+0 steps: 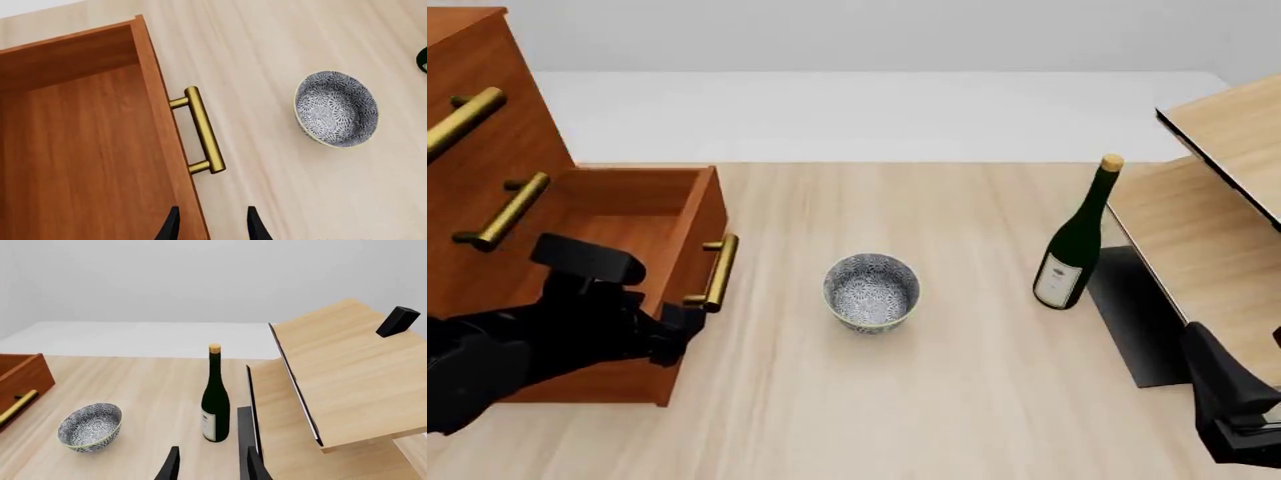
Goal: Put the wine bottle in the bottom drawer of the cabinet.
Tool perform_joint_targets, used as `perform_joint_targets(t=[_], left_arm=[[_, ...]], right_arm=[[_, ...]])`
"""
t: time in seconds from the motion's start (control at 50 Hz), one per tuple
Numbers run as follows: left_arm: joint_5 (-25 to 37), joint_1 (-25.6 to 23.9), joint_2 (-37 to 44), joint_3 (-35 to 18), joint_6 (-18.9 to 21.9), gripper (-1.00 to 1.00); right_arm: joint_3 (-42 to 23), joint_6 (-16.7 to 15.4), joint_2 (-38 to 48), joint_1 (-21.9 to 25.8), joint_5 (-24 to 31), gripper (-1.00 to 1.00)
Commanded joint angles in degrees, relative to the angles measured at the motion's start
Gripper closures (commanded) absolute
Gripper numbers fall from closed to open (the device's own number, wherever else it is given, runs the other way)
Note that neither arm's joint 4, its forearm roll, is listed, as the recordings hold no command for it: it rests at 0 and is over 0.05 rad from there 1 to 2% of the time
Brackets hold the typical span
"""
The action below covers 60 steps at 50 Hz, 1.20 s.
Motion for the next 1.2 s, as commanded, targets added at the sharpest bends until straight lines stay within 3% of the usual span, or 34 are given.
perform_joint_targets(t=[0.02, 0.4, 0.44, 0.66, 0.7, 1.2], left_arm=[[-0.1, -2.1, 0.5, 0.4, -0.9, -1.00], [1.1, -4.2, -0.7, -0.2, -3.3, -1.00], [1.3, -3.9, -0.8, -0.5, -1.6, -1.00], [3.2, -4.9, -2.6, -1.2, -2.1, -1.00], [3.7, -4.1, -3.6, -1.2, 1.0, -1.00], [18.2, -4.4, -16.1, -9.4, 3.6, -1.00]], right_arm=[[0.0, 0.1, 0.0, 0.0, 0.1, -1.00], [0.0, 0.2, 0.0, 0.2, -0.1, -1.00], [0.0, 0.1, 0.0, 0.2, 0.1, -1.00], [0.0, 0.3, -0.1, 0.3, 0.0, -1.00], [0.0, 0.2, -0.2, 0.3, 0.2, -1.00], [0.0, 0.3, -0.2, 1.0, 0.1, -1.00]])
